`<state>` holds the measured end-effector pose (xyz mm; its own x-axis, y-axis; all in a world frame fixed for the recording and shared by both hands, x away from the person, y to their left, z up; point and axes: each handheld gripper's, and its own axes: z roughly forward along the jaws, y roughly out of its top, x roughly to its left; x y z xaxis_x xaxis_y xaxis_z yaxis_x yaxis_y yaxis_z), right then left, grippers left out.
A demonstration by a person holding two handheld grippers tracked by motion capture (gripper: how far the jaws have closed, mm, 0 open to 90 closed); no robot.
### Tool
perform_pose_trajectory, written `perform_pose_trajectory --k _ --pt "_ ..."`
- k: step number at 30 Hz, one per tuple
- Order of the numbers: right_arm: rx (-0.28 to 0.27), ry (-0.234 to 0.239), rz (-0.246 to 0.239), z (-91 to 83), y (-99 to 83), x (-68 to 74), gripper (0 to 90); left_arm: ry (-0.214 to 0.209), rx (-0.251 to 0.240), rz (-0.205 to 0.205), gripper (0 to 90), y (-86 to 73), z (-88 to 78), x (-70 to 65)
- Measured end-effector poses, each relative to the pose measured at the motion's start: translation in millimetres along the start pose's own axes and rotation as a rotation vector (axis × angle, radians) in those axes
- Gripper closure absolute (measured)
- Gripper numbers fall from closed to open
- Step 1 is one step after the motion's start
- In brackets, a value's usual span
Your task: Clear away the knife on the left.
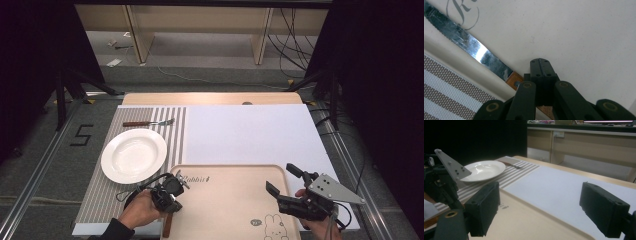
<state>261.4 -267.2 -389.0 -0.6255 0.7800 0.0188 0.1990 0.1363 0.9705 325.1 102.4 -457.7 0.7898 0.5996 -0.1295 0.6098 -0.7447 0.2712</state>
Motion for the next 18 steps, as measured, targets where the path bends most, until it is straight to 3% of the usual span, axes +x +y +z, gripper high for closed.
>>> perform_pose_trajectory --k 10,12,14,18 --pt "0.000 0.001 0.001 0.1 0.0 0.0 17.7 -0.008 -0.014 -0.019 89.3 -4.9 -2.7 4.8" --pt "-0.001 0.001 0.001 0.1 0.0 -0.1 17.7 -0.029 -0.028 -0.018 80.4 -5.3 -5.6 5.0" --pt "-0.001 0.001 0.001 0.2 0.0 0.0 17.6 -0.040 -0.073 -0.020 68.3 -6.3 -11.5 4.8" --pt "0.000 0.001 0.002 0.2 0.0 0.0 17.7 -0.054 -0.209 -0.025 49.3 -9.0 -23.1 6.0"
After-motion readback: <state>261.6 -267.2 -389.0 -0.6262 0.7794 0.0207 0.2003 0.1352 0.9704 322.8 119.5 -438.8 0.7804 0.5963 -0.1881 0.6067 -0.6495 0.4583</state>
